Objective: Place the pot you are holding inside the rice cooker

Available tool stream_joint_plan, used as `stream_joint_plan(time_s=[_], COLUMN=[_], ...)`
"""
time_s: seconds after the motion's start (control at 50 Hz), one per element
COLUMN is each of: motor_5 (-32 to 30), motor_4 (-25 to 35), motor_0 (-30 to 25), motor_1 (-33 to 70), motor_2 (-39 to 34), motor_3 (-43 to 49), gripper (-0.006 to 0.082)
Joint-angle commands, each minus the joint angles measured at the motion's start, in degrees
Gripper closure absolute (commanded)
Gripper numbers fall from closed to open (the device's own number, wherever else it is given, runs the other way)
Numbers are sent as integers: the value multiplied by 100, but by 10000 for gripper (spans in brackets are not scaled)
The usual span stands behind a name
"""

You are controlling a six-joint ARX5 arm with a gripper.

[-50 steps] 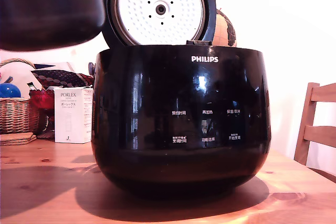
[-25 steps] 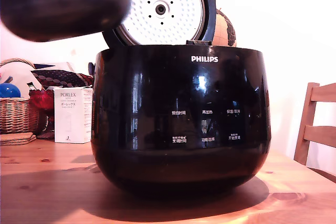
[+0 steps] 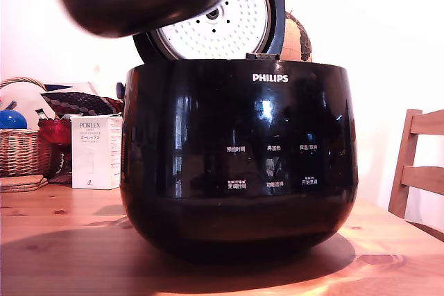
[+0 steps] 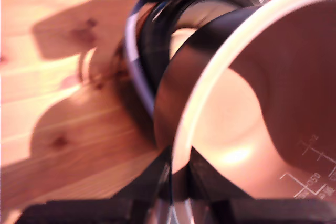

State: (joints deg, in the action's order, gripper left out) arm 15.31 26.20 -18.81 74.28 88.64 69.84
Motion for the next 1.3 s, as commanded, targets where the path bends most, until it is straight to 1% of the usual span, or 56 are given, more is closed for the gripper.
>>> stream_joint_plan(time_s=[0.0,0.06,0.08,0.18,0.22,0.26,0.34,0.4,0.42,0.6,0.62,0.68,0.7,0.74,0.76,0.88,0.9,0.94,0.98,1.02,1.04,1.06,1.28], motor_5=[251,278,426,549,686,686,929,962,1082,1314,1379,1388,1510,1510,1589,1637,1705,1729,1762,1762,1775,1775,1827], motor_4=[22,-68,-94,-212,-328,-424,-584,-680,-728,-968,-1117,-1287,-1353,-1373,-1473,-1674,-1851,-1921,-2146,-2186,-2361,-2404,-2575], motor_0=[-177,-299,-341,-538,-616,-684,-833,-944,-981,-1266,-1298,-1377,-1399,-1440,-1458,-1569,-1589,-1639,-1694,-1746,-1770,-1794,-1952], motor_1=[-85,-74,-68,2,46,92,225,332,358,691,723,826,859,909,938,1034,1043,1047,1051,1060,1060,1060,1086], motor_2=[127,127,127,127,127,127,127,127,127,127,127,127,127,127,127,127,127,127,127,127,127,127,127], motor_3=[-323,-424,-450,-564,-612,-658,-855,-1005,-1064,-1346,-1355,-1388,-1408,-1429,-1440,-1458,-1458,-1449,-1438,-1443,-1440,-1438,-1412], gripper=[791,791,791,791,791,791,791,791,791,791,791,791,791,791,791,791,791,791,791,791,791,791,791])
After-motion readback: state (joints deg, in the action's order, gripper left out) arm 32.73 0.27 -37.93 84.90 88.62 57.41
